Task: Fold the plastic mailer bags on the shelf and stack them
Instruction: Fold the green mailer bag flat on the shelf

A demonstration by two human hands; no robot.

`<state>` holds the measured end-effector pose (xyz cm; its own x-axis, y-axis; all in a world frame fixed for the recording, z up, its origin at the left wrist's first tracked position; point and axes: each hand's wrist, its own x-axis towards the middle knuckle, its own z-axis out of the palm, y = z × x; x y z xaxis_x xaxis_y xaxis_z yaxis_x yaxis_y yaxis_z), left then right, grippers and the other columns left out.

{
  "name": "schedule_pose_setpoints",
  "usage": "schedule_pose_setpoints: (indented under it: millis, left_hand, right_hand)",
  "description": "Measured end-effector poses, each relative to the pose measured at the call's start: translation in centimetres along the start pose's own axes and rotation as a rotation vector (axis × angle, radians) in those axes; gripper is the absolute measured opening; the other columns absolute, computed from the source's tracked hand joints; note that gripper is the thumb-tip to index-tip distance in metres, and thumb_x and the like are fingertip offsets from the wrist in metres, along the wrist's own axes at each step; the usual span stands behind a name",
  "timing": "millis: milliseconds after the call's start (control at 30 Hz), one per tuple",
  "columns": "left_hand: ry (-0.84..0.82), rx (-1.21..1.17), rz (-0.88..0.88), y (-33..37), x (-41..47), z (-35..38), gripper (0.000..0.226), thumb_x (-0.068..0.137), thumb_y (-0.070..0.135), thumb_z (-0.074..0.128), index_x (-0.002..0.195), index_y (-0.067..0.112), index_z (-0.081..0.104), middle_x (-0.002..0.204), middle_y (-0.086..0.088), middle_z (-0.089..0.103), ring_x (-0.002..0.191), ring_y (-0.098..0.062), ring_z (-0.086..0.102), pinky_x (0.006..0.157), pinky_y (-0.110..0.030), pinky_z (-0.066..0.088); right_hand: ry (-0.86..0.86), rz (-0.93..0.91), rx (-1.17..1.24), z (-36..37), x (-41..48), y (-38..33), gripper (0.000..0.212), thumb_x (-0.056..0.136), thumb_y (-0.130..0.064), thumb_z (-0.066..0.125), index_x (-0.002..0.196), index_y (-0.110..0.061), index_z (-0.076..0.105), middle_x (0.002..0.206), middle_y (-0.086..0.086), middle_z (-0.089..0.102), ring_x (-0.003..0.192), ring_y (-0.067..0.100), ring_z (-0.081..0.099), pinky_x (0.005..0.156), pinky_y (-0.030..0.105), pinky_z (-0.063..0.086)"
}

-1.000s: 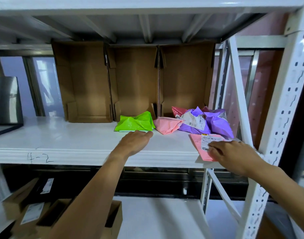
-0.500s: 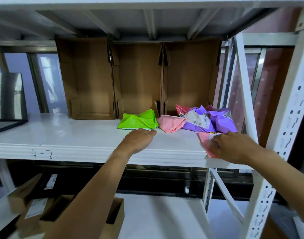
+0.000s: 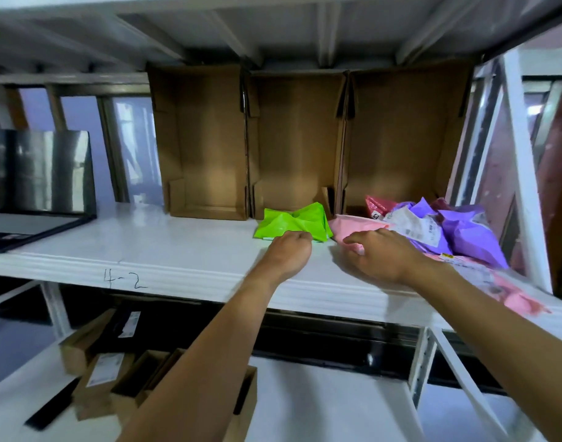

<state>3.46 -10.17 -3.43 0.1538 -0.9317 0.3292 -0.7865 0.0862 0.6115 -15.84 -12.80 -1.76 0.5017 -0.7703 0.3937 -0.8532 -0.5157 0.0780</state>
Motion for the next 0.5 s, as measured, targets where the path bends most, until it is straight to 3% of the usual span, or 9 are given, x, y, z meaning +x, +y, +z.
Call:
schedule_pose_setpoints:
  millis: [133,333,400,500]
  left_hand:
    - [-0.010,-0.005,0.025,-0.8,0.4,-0.5,0.028,0.101,0.016,0.044,0.107,0.003,0.068,0.119,-0.019,0.066,0.115,-0.037,0.057,0.093,-0.039,0.045]
    - [0.133,0.087,0.087,-2.7,1.7,-1.4,0.022,0.094,0.018,0.053,0.103,0.016,0.072,0.108,-0.006,0.074,0.109,-0.030,0.062,0.090,-0.035,0.049]
    - [0.229,0.102,0.098,-3.4,2.3,-1.8,0.021,0.092,0.019,0.054,0.105,0.018,0.071,0.110,-0.005,0.072,0.109,-0.030,0.062,0.090,-0.036,0.049]
    - [0.348,0.195,0.037,-4.3,2.9,-2.0,0.033,0.092,0.022,0.057,0.124,0.019,0.062,0.129,-0.006,0.056,0.123,-0.028,0.051,0.098,-0.041,0.046]
  right_hand:
    - [0.015,0.006,0.025,1.4,3.1,-1.2,0.034,0.095,-0.048,0.049,0.116,-0.027,0.066,0.123,0.009,0.067,0.111,0.034,0.060,0.083,0.038,0.047]
    - [0.087,0.030,0.072,3.1,6.9,-2.5,0.044,0.084,-0.052,0.061,0.117,-0.023,0.063,0.120,0.007,0.066,0.111,0.031,0.062,0.084,0.040,0.052]
    - [0.129,0.032,0.065,3.6,7.9,-2.8,0.050,0.084,-0.048,0.062,0.123,-0.018,0.058,0.123,0.008,0.061,0.116,0.031,0.057,0.089,0.043,0.051]
    - [0.156,-0.001,0.049,4.5,8.7,-2.8,0.065,0.083,-0.046,0.064,0.139,-0.018,0.046,0.136,0.005,0.051,0.124,0.030,0.047,0.096,0.043,0.047]
